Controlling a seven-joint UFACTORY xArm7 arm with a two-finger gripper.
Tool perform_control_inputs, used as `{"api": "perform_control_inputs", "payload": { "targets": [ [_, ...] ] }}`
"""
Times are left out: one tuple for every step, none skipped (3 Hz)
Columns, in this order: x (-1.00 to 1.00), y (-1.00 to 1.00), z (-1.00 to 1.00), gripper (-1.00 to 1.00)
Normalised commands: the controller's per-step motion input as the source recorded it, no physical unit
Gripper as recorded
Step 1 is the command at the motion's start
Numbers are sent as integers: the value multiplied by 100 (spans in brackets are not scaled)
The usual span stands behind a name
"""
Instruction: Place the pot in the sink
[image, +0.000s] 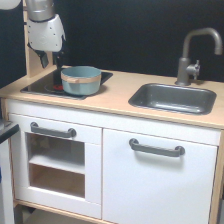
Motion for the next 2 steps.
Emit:
{"api": "perform_control_inputs", "payload": {
  "targets": [
    [-1,11,-91,-81],
    [22,8,-100,98]
  ]
}}
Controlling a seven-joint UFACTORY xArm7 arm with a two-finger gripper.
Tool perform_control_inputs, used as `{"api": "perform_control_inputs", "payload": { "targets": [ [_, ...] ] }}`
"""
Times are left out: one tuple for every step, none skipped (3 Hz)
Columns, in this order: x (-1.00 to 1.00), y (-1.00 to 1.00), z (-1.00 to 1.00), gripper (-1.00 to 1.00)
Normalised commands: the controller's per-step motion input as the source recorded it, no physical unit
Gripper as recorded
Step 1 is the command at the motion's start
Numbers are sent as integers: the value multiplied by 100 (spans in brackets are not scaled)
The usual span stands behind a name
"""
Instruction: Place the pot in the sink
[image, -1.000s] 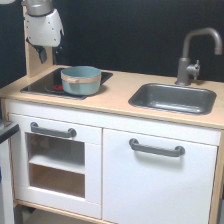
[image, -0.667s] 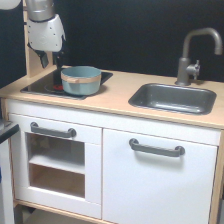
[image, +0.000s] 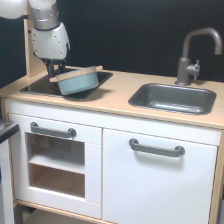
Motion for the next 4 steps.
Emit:
{"api": "perform_control_inputs", "payload": {
  "targets": [
    [17,13,-85,-76],
    [12,29,-96,-100],
    [-100,34,-57,100],
    [29,-10,46,-100]
  ]
}}
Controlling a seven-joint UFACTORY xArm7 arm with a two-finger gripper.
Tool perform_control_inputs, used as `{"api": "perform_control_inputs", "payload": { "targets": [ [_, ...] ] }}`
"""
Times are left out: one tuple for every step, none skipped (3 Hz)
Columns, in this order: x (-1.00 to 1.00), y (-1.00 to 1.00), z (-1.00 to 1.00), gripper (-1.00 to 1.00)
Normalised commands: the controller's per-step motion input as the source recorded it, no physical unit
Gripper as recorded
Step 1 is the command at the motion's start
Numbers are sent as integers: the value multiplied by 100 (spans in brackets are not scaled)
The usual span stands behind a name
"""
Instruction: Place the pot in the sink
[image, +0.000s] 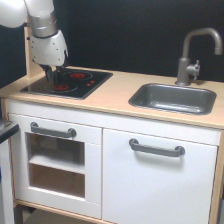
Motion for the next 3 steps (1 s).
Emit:
{"api": "perform_control_inputs", "payload": {
  "targets": [
    [83,-65,-100,96],
    [-100,35,-100,100],
    [-100,24,-84,100]
  ]
}}
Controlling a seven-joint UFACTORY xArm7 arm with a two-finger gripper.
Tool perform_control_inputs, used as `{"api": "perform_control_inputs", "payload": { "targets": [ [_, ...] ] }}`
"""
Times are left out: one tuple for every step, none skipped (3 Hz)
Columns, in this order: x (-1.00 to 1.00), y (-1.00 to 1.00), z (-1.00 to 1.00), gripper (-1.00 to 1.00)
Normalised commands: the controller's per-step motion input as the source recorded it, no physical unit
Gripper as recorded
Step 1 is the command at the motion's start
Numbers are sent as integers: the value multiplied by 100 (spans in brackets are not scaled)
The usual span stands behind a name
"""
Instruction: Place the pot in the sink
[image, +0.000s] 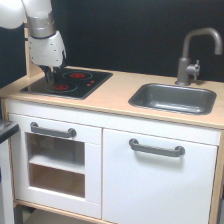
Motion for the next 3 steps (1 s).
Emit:
{"api": "perform_control_inputs", "payload": {
  "targets": [
    [-67,45,-100,96],
    [0,-2,-100,100],
    [-59,15,-100,100]
  ]
}}
